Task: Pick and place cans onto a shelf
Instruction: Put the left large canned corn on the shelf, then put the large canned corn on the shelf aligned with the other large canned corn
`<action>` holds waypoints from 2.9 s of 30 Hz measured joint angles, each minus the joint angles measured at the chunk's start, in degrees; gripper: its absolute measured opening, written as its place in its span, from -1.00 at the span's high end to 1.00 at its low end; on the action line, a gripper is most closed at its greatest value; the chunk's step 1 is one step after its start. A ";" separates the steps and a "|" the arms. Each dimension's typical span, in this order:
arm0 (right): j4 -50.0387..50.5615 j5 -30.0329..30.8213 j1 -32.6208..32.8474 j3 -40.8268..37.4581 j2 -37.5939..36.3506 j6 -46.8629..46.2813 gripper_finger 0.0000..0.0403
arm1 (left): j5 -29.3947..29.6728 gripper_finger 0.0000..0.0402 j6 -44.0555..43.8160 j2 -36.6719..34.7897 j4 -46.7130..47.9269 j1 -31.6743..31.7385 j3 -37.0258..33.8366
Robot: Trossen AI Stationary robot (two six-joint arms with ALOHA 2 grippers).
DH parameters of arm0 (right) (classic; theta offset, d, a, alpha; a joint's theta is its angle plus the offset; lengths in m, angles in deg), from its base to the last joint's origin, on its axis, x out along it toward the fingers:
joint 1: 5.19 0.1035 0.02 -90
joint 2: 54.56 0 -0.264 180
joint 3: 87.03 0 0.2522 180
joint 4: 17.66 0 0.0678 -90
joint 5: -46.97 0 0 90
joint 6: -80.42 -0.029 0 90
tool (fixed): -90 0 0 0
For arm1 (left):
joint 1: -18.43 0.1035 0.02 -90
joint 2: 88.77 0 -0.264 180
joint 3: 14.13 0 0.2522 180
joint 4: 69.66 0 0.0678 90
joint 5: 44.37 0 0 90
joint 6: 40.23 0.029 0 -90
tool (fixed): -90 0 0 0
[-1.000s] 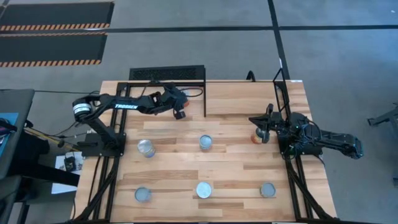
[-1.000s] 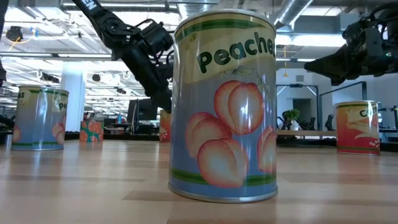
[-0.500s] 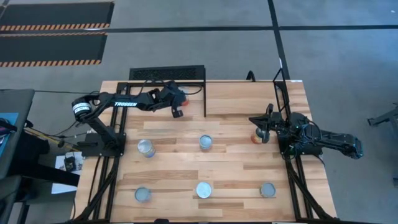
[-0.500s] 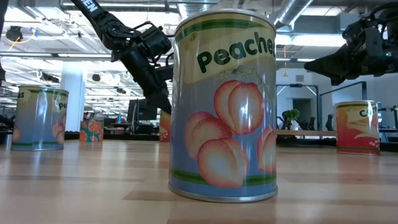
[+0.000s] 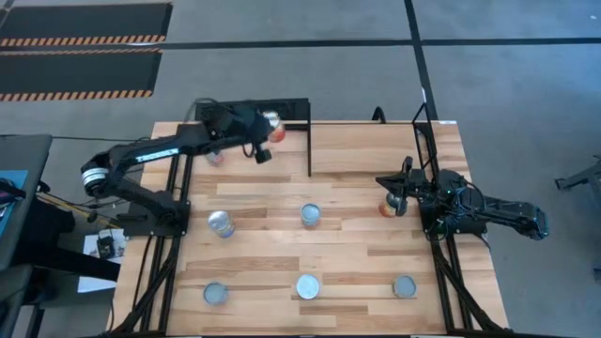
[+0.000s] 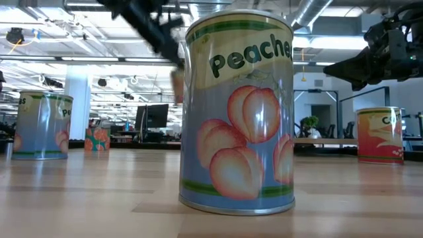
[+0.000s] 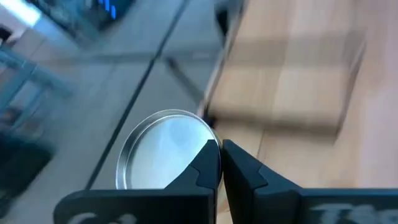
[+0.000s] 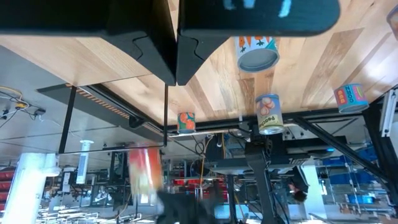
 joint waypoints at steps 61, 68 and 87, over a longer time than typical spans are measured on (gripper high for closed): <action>-0.02 0.11 0.02 0.00 0.00 0.00 0.85 | -1.32 1.00 -6.23 63.72 12.69 -4.42 69.14; -0.02 0.08 0.02 0.01 0.00 -0.02 0.85 | -1.58 1.00 -6.15 64.61 11.64 -4.40 69.41; 0.00 0.06 0.02 0.00 0.00 0.00 0.85 | -1.32 0.50 -3.61 59.72 11.65 -5.08 70.13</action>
